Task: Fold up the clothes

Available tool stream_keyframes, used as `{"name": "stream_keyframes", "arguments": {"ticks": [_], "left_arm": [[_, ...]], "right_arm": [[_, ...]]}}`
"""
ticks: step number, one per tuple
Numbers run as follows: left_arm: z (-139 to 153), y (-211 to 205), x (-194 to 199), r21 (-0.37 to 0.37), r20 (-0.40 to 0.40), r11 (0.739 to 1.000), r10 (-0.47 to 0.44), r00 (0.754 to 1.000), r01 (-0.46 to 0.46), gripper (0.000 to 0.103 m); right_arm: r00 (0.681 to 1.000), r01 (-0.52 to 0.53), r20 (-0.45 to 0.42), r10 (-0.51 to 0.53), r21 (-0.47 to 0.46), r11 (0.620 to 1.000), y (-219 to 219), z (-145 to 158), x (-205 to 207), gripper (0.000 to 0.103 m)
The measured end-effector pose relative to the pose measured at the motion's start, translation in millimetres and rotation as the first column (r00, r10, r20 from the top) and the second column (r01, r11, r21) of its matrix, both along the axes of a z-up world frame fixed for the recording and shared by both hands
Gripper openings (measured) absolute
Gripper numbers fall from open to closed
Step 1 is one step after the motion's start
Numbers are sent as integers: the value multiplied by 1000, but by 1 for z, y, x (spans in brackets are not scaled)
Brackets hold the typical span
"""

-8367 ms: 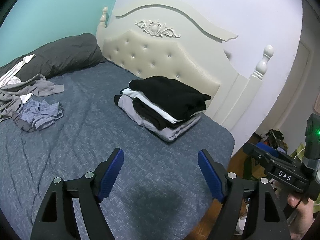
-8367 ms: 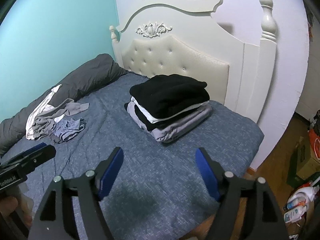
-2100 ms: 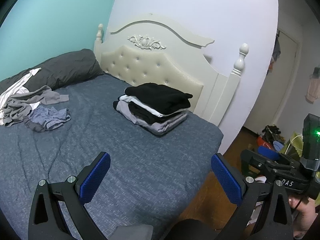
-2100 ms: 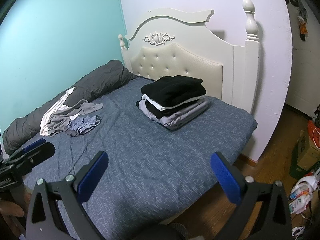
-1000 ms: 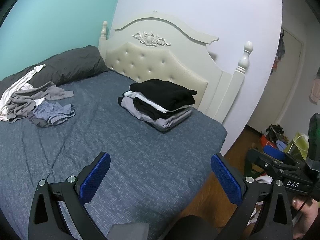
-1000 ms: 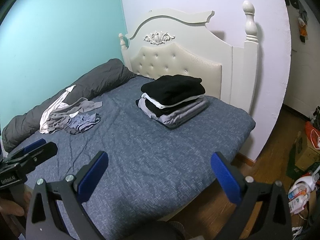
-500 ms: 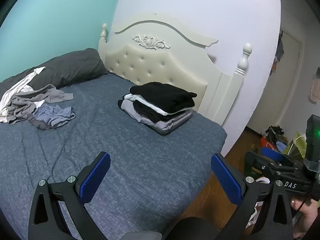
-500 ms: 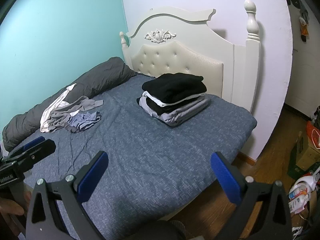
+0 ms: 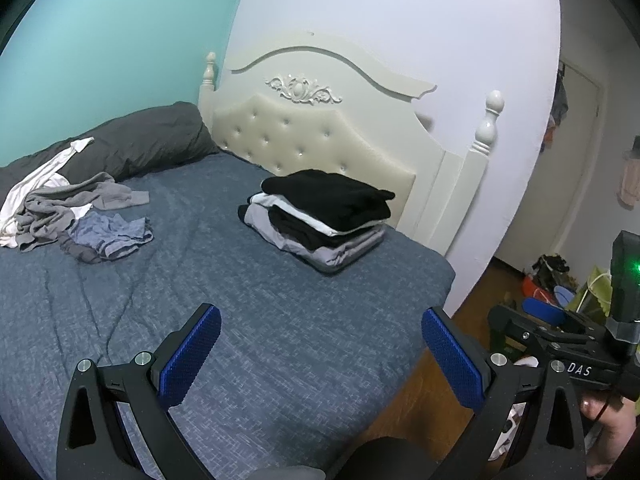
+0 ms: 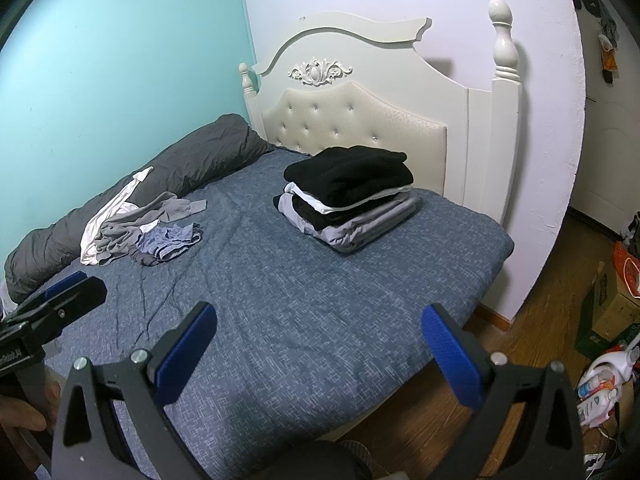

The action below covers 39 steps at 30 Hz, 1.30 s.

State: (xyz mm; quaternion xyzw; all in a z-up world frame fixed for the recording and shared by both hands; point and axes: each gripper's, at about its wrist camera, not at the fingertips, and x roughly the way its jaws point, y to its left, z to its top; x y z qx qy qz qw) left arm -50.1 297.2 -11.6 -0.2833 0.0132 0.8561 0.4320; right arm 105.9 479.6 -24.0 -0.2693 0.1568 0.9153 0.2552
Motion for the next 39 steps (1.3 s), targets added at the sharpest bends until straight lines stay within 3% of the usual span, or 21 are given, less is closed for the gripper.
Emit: {"name": "stream_keyframes", "arguments": {"ticks": [39], "left_arm": [[1, 1, -2, -13, 27, 1000, 15, 1000, -14, 102]], "right_arm": [[1000, -2, 0, 2, -2, 1000, 0, 0, -1, 103]]}}
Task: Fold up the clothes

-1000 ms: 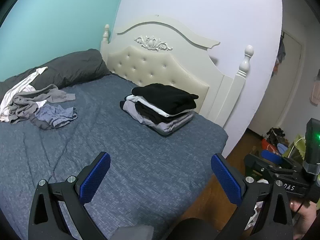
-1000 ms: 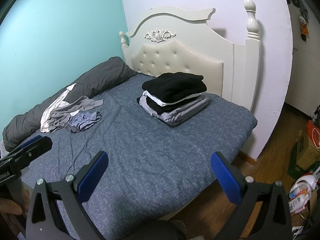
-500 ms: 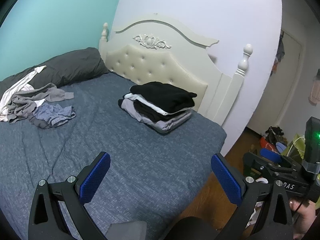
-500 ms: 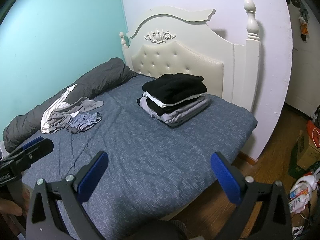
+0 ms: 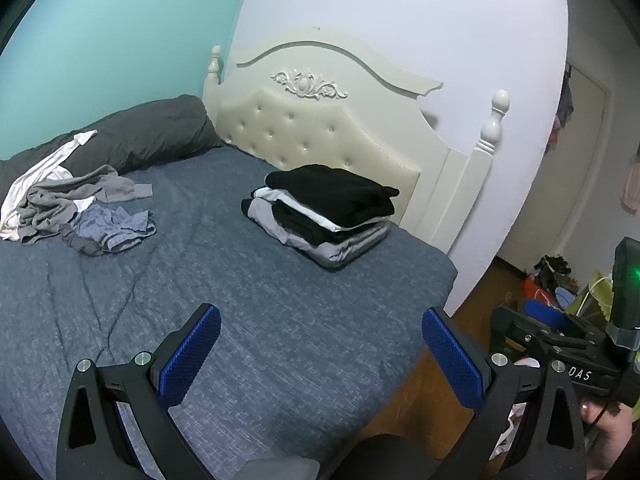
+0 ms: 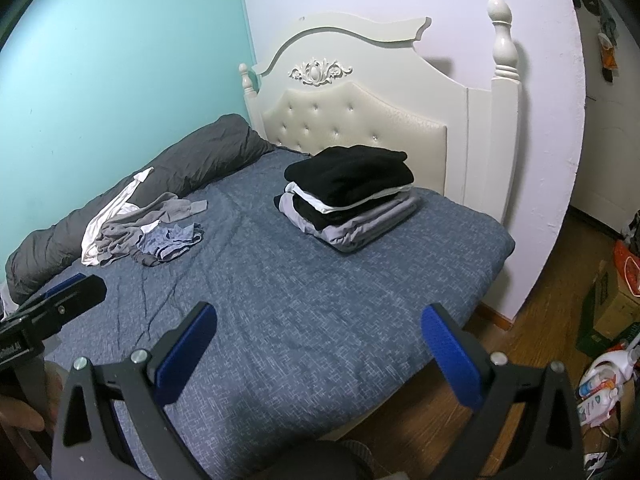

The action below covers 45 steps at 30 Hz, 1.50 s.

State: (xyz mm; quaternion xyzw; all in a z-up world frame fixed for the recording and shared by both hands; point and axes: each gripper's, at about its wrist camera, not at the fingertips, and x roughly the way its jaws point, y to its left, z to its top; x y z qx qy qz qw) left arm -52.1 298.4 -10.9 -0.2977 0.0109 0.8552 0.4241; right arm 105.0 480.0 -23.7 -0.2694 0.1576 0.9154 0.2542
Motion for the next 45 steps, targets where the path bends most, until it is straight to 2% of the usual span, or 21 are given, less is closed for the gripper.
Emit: {"name": "stream_keyframes", "arguments": {"ticks": [45], "left_arm": [[-1, -1, 0, -21, -4, 1000, 17, 1000, -18, 102]], "right_arm": [[1000, -10, -3, 10, -2, 1000, 1, 1, -2, 103]]}}
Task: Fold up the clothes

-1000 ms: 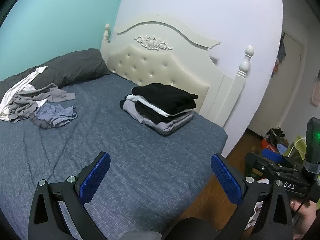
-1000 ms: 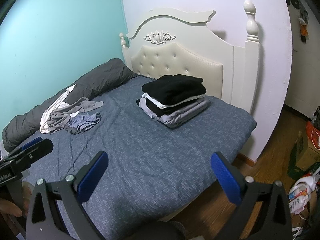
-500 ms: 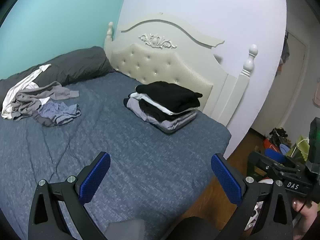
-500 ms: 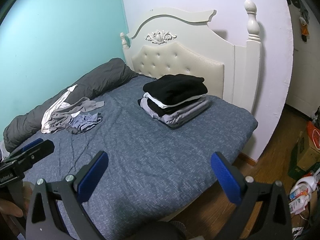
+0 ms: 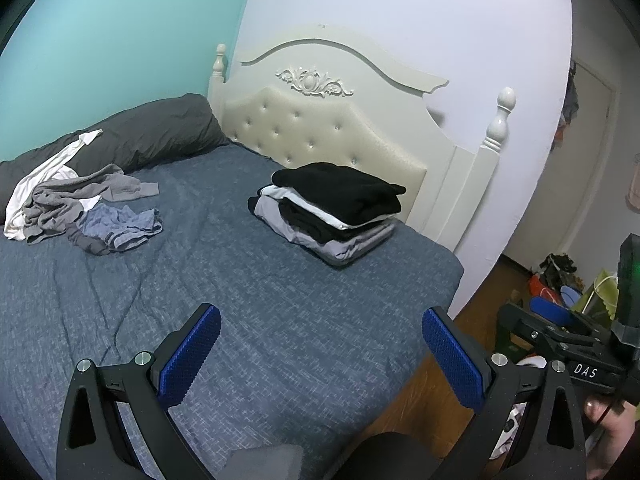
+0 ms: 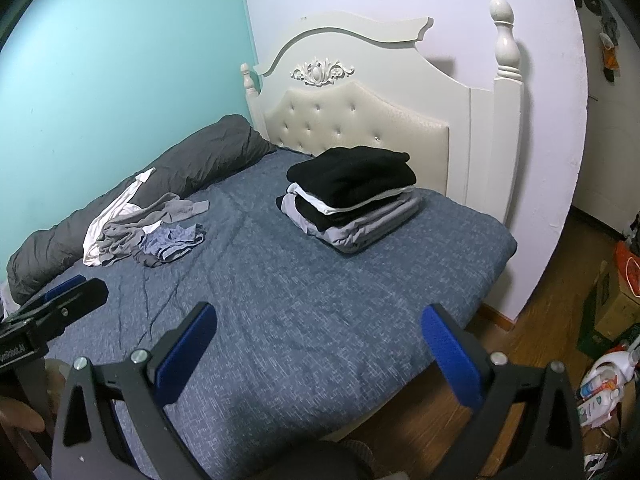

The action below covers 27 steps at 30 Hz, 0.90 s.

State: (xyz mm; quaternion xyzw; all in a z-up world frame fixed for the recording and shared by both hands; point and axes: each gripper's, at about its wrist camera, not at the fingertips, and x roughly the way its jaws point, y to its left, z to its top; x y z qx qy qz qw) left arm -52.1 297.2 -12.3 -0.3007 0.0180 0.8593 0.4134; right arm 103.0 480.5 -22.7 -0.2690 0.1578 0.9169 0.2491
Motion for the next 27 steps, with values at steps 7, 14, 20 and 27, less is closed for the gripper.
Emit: {"name": "stream_keyframes", "arguments": {"ticks": [7, 14, 20, 27], "left_arm": [[1, -4, -2, 11, 1, 1000, 13, 1000, -13, 102], [2, -4, -2, 15, 2, 1000, 8, 1000, -8, 102], [2, -4, -1, 12, 1, 1000, 3, 1000, -3, 102], [4, -4, -1, 12, -8, 1000, 10, 1000, -10, 102]], "right_arm": [[1000, 0, 3, 0, -5, 1000, 0, -2, 0, 103], [1000, -2, 1, 2, -7, 1000, -1, -1, 1, 103], [1000, 1, -2, -1, -5, 1000, -1, -1, 3, 103], [1000, 1, 0, -1, -6, 1000, -1, -1, 2, 103]]}}
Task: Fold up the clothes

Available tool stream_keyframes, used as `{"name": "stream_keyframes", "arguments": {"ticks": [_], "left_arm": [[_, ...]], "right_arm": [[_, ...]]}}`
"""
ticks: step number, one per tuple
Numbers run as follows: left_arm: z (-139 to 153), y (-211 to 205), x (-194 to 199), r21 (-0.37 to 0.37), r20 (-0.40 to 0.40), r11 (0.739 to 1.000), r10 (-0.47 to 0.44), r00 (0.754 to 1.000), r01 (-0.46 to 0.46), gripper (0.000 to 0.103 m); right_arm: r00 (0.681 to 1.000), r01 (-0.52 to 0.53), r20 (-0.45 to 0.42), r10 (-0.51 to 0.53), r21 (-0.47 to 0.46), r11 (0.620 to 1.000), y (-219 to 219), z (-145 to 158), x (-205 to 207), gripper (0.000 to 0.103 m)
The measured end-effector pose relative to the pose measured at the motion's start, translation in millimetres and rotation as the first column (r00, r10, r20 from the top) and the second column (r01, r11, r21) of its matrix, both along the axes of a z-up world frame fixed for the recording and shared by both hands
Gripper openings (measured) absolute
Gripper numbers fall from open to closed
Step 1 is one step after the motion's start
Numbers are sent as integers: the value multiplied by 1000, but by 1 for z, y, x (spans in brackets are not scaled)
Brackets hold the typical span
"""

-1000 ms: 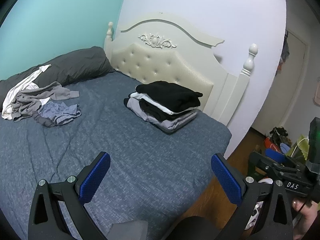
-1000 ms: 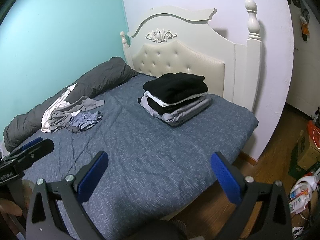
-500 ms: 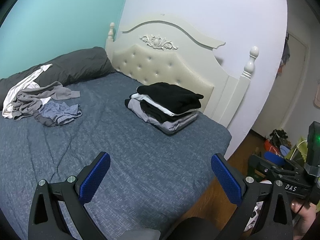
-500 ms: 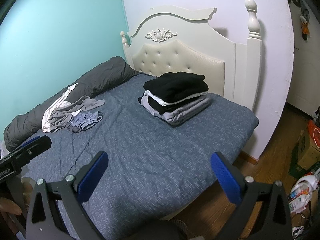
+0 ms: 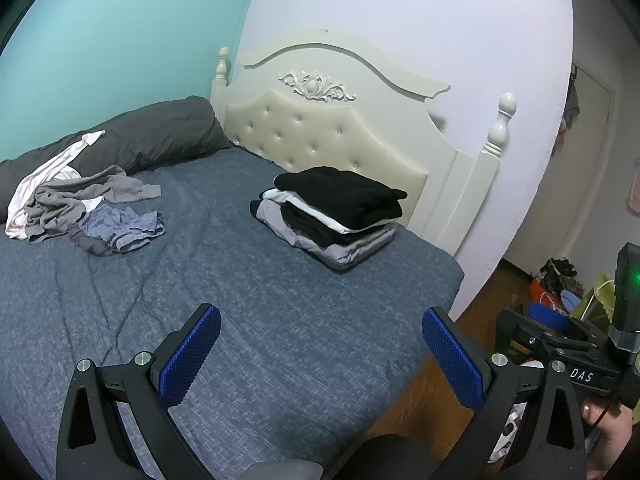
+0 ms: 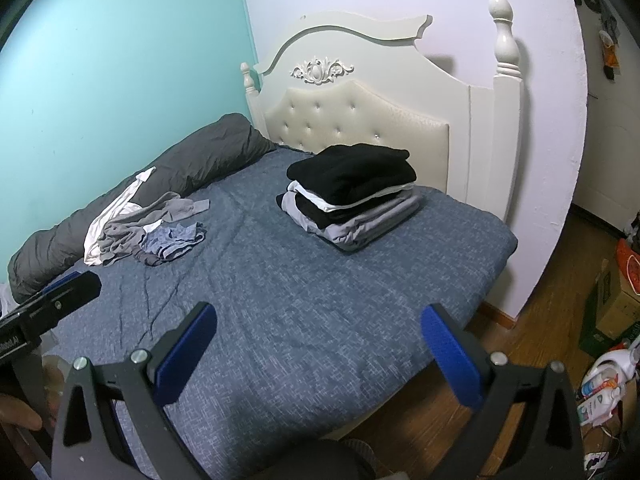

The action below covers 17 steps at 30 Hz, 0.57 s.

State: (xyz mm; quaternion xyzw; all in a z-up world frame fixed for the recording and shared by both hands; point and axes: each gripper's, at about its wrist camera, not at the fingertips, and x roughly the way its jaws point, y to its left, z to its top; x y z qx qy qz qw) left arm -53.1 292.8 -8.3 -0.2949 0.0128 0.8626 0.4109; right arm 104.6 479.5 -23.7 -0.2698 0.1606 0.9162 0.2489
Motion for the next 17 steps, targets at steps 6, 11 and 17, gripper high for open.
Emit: {"name": "stream_keyframes", "arguments": {"ticks": [6, 11, 17], "left_arm": [[1, -2, 1, -4, -9, 1000, 2, 1000, -2, 102], [1, -3, 2, 0, -11, 1000, 3, 1000, -3, 102], [1, -3, 2, -3, -6, 1000, 1, 1000, -1, 102]], "right_arm": [[1000, -1, -3, 1, 2, 1000, 1, 0, 1, 103], [1000, -2, -6, 2, 1, 1000, 1, 1, 3, 103], [1000, -3, -7, 3, -2, 1000, 1, 2, 2, 103]]}}
